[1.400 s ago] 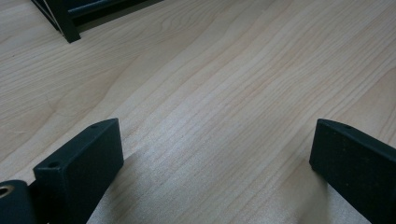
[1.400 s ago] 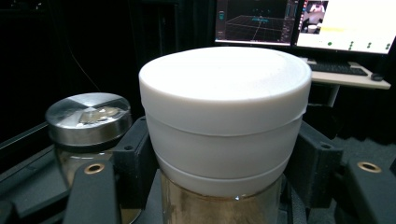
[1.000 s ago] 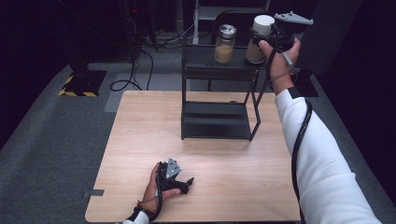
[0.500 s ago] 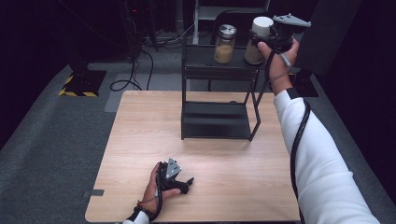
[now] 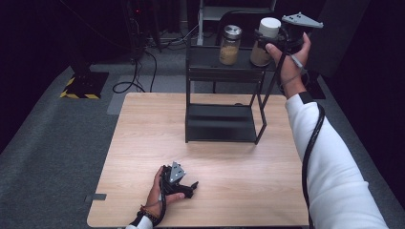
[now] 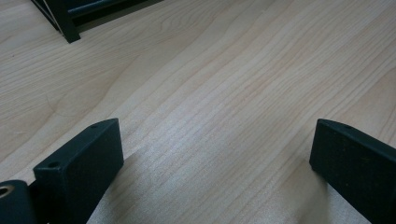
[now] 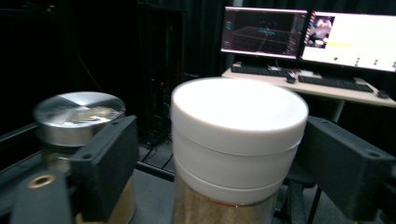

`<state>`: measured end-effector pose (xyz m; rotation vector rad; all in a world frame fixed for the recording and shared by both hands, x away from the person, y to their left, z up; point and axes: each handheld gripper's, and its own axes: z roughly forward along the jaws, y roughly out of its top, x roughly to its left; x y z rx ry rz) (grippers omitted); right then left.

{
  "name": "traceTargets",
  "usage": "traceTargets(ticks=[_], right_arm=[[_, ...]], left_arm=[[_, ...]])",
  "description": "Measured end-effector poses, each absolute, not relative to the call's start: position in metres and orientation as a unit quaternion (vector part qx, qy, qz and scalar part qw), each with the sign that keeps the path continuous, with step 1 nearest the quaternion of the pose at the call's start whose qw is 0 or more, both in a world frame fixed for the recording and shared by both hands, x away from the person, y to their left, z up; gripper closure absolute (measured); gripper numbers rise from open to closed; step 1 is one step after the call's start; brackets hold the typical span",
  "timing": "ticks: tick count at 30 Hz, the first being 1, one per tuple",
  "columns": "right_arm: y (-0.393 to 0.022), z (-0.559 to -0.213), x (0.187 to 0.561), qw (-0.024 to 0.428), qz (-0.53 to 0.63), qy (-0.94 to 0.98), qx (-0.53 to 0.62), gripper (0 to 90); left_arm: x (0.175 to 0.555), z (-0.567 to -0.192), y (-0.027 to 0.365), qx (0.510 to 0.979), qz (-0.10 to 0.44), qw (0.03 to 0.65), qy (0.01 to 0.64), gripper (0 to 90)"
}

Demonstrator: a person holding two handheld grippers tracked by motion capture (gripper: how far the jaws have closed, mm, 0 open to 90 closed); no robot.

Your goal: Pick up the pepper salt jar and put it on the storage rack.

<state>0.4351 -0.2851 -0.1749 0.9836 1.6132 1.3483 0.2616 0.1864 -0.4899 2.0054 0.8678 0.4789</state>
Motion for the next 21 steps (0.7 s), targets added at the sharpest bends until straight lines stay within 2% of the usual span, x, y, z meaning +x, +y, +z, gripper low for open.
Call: traceTargets(ticks=[4,10,21], right_arm=[[-0.296,-0.166,0.424,0.394,0.537,0.647,0.372,5.4],[-0.31,-0.163,0.402,0.393,0.538,0.653,0.359,4.1],[-0.335,-0.187,0.356,0.397,0.552,0.647,0.346,2.9]], left_arm=[[0.262,-0.49,0.186,0.806,0.192,0.437,0.349,2.6],[0.262,-0.49,0.186,0.807,0.193,0.437,0.348,2.6],[0.262,-0.49,0.186,0.806,0.193,0.437,0.349,2.6]])
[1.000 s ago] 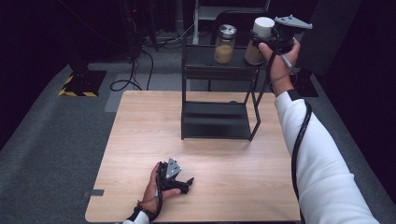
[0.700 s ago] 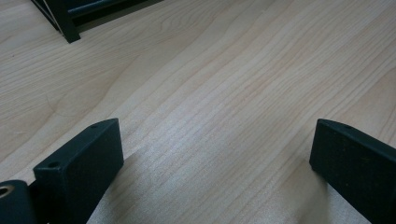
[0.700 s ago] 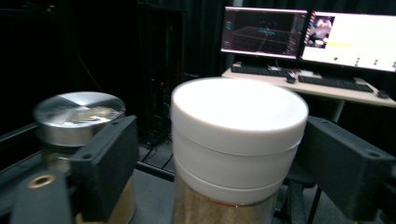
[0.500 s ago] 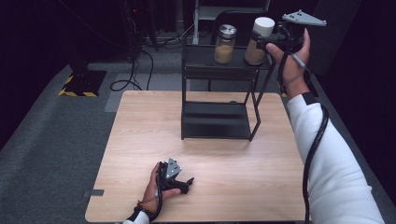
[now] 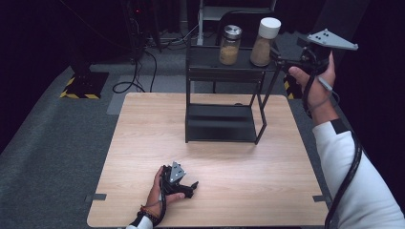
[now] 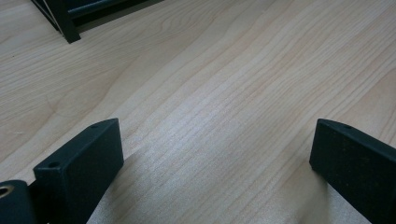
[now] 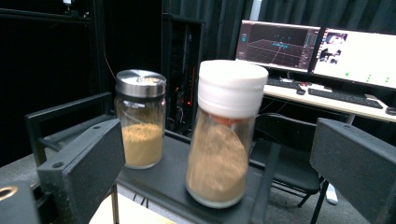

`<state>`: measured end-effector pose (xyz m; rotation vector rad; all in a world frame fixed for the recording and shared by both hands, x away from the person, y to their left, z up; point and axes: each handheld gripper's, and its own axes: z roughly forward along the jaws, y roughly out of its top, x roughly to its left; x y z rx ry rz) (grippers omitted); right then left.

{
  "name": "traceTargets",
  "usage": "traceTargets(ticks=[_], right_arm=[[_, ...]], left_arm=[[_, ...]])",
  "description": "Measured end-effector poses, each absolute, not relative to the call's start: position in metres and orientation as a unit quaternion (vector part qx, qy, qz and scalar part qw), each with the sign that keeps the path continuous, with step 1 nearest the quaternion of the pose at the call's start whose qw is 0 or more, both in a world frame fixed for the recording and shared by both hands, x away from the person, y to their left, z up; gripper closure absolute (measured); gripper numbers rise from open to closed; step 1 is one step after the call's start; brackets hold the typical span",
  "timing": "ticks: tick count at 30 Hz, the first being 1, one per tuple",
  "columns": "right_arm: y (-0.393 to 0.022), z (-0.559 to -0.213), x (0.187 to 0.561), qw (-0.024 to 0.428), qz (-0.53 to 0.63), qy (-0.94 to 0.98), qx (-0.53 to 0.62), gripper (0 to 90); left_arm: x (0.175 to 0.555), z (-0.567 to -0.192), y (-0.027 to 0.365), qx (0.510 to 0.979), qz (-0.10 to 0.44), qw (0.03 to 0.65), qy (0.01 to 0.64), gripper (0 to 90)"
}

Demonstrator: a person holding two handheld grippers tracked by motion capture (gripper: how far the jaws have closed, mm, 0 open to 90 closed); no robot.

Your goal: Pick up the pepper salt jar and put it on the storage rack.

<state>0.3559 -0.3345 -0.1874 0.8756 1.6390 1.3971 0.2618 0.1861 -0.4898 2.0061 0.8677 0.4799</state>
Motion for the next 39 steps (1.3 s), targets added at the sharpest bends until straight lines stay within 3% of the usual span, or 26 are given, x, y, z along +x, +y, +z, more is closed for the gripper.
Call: traceTargets(ticks=[18,39], right_arm=[[-0.358,-0.244,0.295,0.396,0.547,0.663,0.323,2.8],[-0.376,-0.314,0.267,0.36,0.55,0.67,0.344,2.8]], left_arm=[[0.262,-0.49,0.186,0.806,0.193,0.437,0.349,2.7],[0.262,-0.49,0.186,0.806,0.193,0.437,0.349,2.6]])
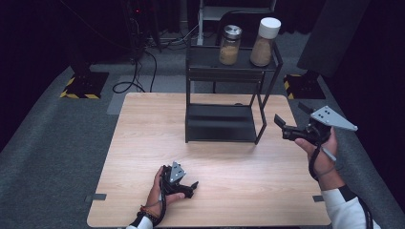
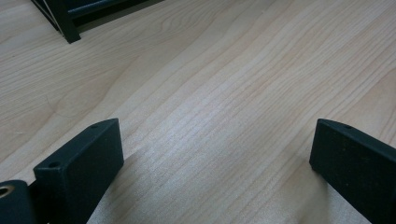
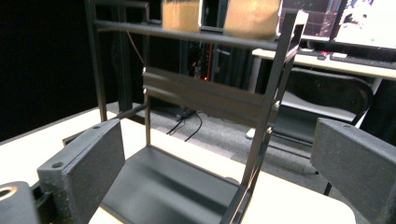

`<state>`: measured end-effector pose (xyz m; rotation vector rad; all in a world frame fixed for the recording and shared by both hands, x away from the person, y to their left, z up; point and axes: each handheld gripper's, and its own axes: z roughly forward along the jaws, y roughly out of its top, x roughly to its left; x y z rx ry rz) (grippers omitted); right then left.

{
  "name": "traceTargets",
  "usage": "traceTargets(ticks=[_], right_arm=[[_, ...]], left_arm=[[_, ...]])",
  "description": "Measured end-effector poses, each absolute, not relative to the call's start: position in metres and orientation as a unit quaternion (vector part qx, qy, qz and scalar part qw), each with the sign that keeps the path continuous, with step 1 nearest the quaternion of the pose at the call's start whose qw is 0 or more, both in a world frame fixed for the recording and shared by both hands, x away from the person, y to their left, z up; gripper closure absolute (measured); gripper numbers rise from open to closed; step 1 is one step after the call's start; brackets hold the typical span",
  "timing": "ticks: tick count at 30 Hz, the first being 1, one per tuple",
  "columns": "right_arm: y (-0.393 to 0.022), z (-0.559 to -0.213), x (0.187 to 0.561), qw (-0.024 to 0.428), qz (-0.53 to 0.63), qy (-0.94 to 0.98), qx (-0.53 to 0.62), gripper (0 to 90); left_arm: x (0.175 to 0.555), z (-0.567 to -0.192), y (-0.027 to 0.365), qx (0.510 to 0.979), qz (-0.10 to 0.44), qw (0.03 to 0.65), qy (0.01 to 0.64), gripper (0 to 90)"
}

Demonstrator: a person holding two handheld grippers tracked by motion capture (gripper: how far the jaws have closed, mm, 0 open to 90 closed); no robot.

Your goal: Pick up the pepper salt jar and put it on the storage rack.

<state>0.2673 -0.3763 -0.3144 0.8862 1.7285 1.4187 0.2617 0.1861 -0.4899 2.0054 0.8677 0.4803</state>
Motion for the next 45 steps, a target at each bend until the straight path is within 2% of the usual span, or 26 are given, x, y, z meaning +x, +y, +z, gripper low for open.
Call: traceTargets(ticks=[9,45], right_arm=[[-0.379,-0.338,0.258,0.359,0.539,0.681,0.342,2.7],[-0.391,-0.43,0.232,0.302,0.503,0.713,0.384,2.7]], left_arm=[[0.262,-0.49,0.186,0.806,0.193,0.437,0.349,2.6],[0.262,-0.49,0.186,0.806,0.193,0.437,0.349,2.6]])
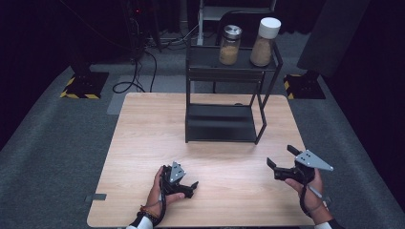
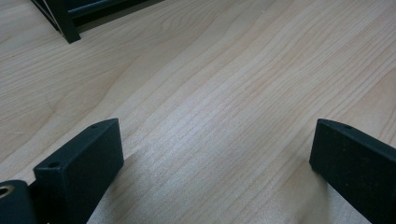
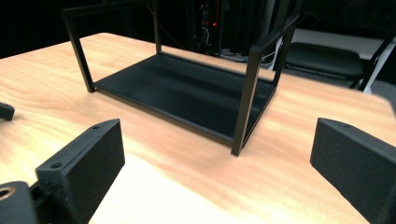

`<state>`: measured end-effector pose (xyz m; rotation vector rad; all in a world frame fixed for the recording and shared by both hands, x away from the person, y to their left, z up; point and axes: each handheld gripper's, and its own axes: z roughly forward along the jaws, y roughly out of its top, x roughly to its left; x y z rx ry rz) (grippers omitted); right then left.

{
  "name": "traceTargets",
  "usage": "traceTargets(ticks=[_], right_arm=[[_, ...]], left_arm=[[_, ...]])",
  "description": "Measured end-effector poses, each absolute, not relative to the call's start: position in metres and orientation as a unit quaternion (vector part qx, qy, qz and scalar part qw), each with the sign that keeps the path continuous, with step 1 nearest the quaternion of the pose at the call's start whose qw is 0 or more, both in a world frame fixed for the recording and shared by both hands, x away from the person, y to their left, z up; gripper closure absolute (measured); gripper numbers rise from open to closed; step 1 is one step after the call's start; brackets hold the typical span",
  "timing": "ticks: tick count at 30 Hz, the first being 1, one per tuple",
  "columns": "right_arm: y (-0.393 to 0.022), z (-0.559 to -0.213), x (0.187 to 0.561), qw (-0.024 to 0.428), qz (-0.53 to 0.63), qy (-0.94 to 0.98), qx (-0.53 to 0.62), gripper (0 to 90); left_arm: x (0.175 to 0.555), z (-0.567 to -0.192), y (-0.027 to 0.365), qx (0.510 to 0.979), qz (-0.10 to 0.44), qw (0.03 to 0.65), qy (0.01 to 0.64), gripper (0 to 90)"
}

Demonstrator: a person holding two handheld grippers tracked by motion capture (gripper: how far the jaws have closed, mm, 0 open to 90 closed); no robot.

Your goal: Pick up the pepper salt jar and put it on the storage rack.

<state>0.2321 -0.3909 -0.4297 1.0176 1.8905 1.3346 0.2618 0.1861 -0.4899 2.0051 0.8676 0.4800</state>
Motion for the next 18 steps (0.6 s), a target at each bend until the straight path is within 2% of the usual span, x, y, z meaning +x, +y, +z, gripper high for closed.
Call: traceTargets(ticks=[18], right_arm=[[-0.391,-0.471,0.221,0.275,0.47,0.729,0.415,2.7]], left_arm=[[0.262,-0.49,0.186,0.806,0.193,0.437,0.348,2.7]])
